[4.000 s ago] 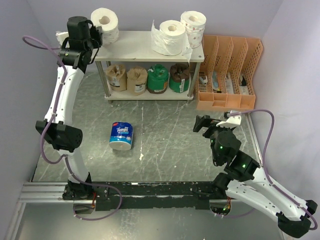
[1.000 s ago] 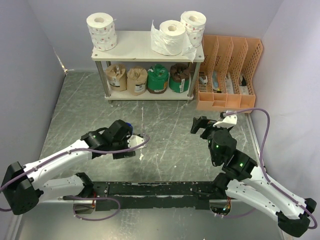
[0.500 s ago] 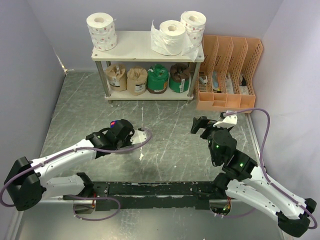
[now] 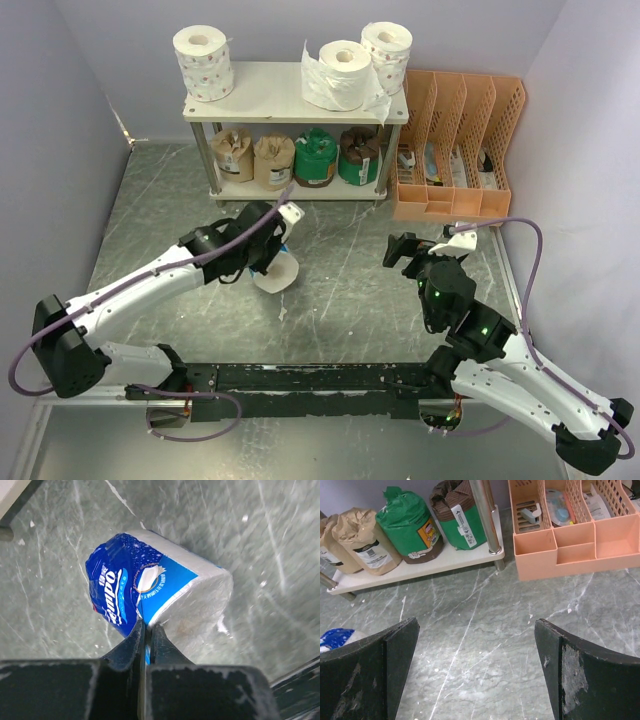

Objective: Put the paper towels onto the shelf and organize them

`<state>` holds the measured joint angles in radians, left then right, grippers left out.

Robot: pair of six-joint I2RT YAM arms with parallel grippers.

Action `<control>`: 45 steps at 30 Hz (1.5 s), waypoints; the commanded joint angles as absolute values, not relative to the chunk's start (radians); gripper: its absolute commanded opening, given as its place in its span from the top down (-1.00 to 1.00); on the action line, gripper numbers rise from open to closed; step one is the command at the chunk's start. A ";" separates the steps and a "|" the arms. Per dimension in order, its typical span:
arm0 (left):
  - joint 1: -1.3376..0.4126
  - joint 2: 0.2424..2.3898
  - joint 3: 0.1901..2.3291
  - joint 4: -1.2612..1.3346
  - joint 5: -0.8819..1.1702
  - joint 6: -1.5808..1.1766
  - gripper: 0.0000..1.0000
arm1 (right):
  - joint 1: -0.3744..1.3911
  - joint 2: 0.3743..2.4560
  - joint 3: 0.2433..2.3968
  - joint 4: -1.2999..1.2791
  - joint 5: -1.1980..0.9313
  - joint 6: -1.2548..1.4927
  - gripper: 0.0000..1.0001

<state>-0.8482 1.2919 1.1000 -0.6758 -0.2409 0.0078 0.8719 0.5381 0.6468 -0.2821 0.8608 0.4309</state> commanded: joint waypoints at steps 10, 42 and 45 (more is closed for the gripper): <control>-0.785 1.390 1.601 -0.927 -0.240 -0.892 0.87 | 0.875 0.532 0.664 -0.274 0.902 0.438 -1.00; -0.604 1.583 2.159 -0.731 -0.643 -1.651 0.86 | 0.875 0.567 0.659 -0.259 0.910 0.430 -0.99; -0.604 1.608 2.145 -0.673 -0.679 -1.657 0.86 | 0.874 0.563 0.659 -0.269 0.912 0.436 -0.99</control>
